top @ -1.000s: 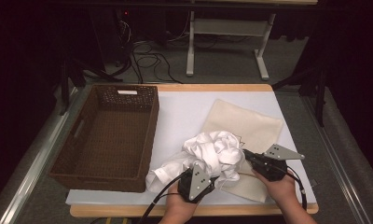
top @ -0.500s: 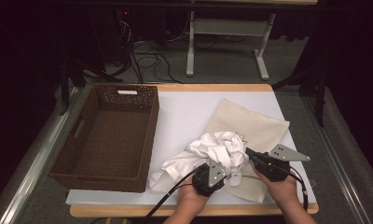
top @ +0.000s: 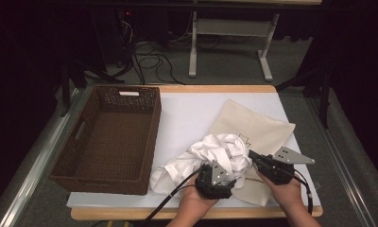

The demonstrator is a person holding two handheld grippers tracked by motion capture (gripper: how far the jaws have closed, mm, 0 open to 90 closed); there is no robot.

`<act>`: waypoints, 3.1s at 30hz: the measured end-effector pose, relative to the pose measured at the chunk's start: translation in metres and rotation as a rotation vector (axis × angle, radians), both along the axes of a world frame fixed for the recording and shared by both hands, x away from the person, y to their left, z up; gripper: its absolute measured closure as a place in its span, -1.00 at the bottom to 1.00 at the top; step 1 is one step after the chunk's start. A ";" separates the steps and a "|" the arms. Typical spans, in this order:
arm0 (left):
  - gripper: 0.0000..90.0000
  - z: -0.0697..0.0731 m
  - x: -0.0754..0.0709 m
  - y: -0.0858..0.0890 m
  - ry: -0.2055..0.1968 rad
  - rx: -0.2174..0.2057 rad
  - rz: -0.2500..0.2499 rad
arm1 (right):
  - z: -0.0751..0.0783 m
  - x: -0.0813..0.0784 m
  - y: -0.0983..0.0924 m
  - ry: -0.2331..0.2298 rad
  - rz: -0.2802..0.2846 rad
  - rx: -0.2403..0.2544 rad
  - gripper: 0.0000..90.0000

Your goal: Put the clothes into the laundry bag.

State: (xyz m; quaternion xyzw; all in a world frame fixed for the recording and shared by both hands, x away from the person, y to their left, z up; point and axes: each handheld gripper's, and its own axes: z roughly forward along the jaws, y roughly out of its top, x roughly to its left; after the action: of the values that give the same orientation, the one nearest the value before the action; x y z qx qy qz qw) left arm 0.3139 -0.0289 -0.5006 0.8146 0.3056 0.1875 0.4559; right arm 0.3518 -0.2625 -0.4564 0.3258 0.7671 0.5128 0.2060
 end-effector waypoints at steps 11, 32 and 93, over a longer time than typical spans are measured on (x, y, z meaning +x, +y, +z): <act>-0.55 0.017 -0.023 0.024 -0.051 -0.099 0.032 | 0.001 -0.003 0.000 -0.006 0.003 -0.005 0.99; 0.79 -0.005 0.038 -0.027 0.069 -0.036 -0.028 | 0.006 -0.007 -0.001 -0.014 0.035 0.039 0.99; -0.04 0.022 0.012 -0.025 0.077 -0.110 -0.080 | 0.008 -0.015 -0.002 -0.042 0.043 0.036 0.99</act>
State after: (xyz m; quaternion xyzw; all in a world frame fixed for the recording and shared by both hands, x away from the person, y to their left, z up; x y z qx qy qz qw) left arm 0.3263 -0.0544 -0.4782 0.8065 0.3001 0.1204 0.4950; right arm 0.3369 -0.2648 -0.4482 0.3021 0.7599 0.5377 0.2053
